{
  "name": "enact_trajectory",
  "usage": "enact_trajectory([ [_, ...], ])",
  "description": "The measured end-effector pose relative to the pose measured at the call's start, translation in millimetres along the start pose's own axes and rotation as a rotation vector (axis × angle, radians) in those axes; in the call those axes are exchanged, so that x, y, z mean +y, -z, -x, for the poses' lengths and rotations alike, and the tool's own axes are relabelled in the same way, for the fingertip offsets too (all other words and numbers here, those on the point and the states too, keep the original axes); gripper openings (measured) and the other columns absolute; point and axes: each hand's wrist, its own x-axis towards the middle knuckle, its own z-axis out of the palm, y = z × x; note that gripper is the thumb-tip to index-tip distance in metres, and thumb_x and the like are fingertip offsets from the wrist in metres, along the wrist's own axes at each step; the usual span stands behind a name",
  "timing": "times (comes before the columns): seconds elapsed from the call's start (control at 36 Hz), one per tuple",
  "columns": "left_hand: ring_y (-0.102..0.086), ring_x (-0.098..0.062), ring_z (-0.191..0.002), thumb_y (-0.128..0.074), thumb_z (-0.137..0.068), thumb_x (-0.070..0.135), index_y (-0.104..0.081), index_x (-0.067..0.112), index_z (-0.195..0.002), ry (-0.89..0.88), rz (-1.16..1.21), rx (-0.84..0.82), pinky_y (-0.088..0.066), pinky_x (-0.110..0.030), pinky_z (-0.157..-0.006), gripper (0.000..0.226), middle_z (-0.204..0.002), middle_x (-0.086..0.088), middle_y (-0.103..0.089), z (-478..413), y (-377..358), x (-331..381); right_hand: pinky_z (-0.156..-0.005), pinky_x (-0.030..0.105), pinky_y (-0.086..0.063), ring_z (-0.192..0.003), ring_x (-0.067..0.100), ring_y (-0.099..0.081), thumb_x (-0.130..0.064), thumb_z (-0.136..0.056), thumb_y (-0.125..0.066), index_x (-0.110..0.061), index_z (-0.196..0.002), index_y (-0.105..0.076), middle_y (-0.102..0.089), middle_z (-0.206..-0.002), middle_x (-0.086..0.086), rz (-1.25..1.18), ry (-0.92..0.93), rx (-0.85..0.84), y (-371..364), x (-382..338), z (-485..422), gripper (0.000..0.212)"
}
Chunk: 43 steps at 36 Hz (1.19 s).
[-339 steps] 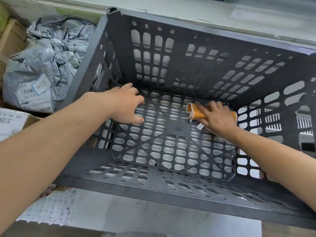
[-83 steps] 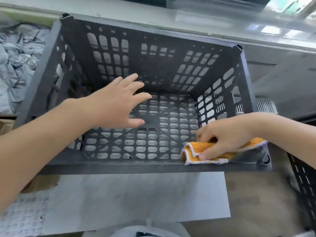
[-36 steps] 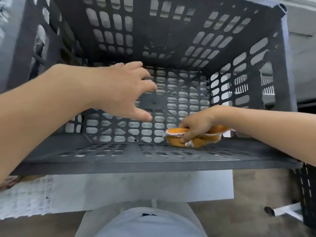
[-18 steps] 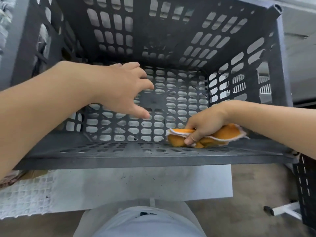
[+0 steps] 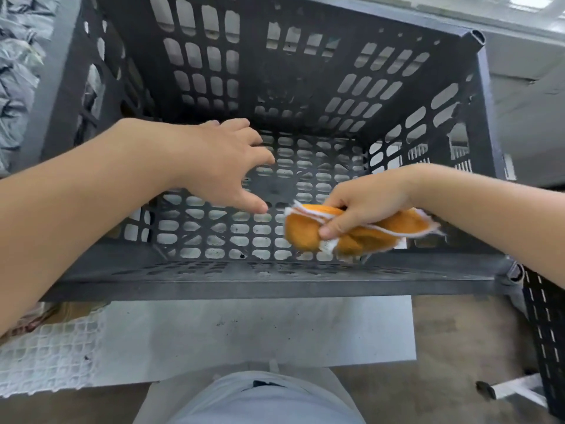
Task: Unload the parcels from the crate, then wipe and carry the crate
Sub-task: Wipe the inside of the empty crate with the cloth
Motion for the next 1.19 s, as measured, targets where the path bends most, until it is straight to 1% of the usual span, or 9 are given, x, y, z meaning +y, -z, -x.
enact_trajectory([
  [0.11, -0.004, -0.022, -0.149, -0.039, -0.08, 0.077, -0.016, 0.031, -0.154, 0.042, -0.036, -0.003, -0.019, -0.046, -0.12, 0.09, -0.16, 0.0, -0.017, 2, -1, -9, -0.072, 0.027, -0.044, -0.082, 0.01, -0.061, -0.052, -0.095, -0.052, -0.031, -0.092, -0.058, -0.066, -0.09, -0.009, 0.117, 0.039, 0.127, -7, -16, -61, 0.022],
  [0.19, -0.007, -0.022, -0.148, -0.039, -0.081, 0.077, -0.017, 0.031, -0.154, 0.063, -0.033, -0.006, -0.021, -0.047, -0.119, 0.09, -0.16, -0.001, -0.018, 6, -4, -16, -0.074, 0.03, -0.043, -0.085, 0.014, -0.057, -0.051, -0.096, -0.052, -0.032, -0.093, -0.057, -0.061, -0.09, -0.009, 0.161, 0.092, 0.116, -16, -31, -106, 0.02],
  [0.31, -0.01, -0.023, -0.147, -0.038, -0.081, 0.076, -0.016, 0.03, -0.155, 0.079, -0.012, -0.025, -0.025, -0.047, -0.118, 0.09, -0.158, -0.002, -0.021, 10, -12, -25, -0.076, 0.033, -0.039, -0.088, 0.021, -0.054, -0.047, -0.099, -0.05, -0.017, -0.101, -0.055, -0.058, -0.092, -0.001, 0.278, 0.121, 0.107, -35, -44, -157, 0.03],
  [0.39, -0.013, -0.022, -0.145, -0.039, -0.081, 0.077, -0.017, 0.029, -0.155, 0.078, 0.003, -0.013, -0.028, -0.048, -0.116, 0.091, -0.156, -0.002, -0.024, 14, -17, -30, -0.075, 0.031, -0.036, -0.09, 0.022, -0.051, -0.045, -0.1, -0.047, -0.02, -0.097, -0.05, -0.054, -0.095, 0.001, 0.33, 0.127, 0.072, -48, -44, -174, 0.026],
  [0.53, -0.014, -0.022, -0.145, -0.041, -0.082, 0.076, -0.017, 0.029, -0.155, 0.097, 0.051, -0.014, -0.029, -0.048, -0.115, 0.09, -0.156, -0.002, -0.025, 19, -23, -37, -0.08, 0.034, -0.042, -0.09, 0.02, -0.055, -0.048, -0.097, -0.053, -0.017, -0.099, -0.059, -0.061, -0.095, 0.0, 0.174, 0.134, 0.025, -35, -46, -154, 0.032],
  [0.61, -0.014, -0.022, -0.145, -0.042, -0.082, 0.076, -0.017, 0.029, -0.154, 0.096, 0.081, -0.001, -0.031, -0.049, -0.114, 0.09, -0.156, -0.002, -0.025, 20, -25, -41, -0.071, 0.025, -0.041, -0.078, 0.011, -0.054, -0.047, -0.094, -0.057, -0.021, -0.094, -0.062, -0.061, -0.085, -0.006, 0.058, 0.193, -0.019, -26, -57, -129, 0.027],
  [0.83, -0.015, -0.021, -0.144, -0.045, -0.084, 0.074, -0.02, 0.029, -0.153, 0.11, 0.154, 0.029, -0.029, -0.048, -0.115, 0.086, -0.154, -0.001, -0.026, 26, -27, -47, -0.068, 0.021, -0.045, -0.064, 0.0, -0.054, -0.063, -0.076, -0.056, -0.029, -0.077, -0.058, -0.059, -0.067, -0.017, 0.01, 0.338, -0.073, -9, -76, -70, 0.034],
  [1.0, -0.016, -0.02, -0.144, -0.044, -0.082, 0.075, -0.023, 0.026, -0.153, 0.146, 0.176, 0.063, -0.029, -0.047, -0.115, 0.089, -0.153, -0.002, -0.028, 32, -26, -58, -0.077, 0.028, -0.054, -0.077, 0.009, -0.066, -0.058, -0.078, -0.065, -0.035, -0.08, -0.069, -0.071, -0.083, -0.009, -0.108, 0.398, -0.213, 2, -78, -55, 0.023],
  [1.19, -0.013, -0.024, -0.145, -0.047, -0.086, 0.068, -0.023, 0.023, -0.153, 0.207, 0.171, 0.13, -0.024, -0.048, -0.117, 0.084, -0.154, -0.007, -0.029, 33, -27, -68, -0.079, 0.028, -0.048, -0.086, 0.015, -0.062, -0.054, -0.092, -0.057, -0.02, -0.102, -0.061, -0.067, -0.095, -0.001, 0.003, 0.264, 0.138, -4, -89, -136, 0.036],
])
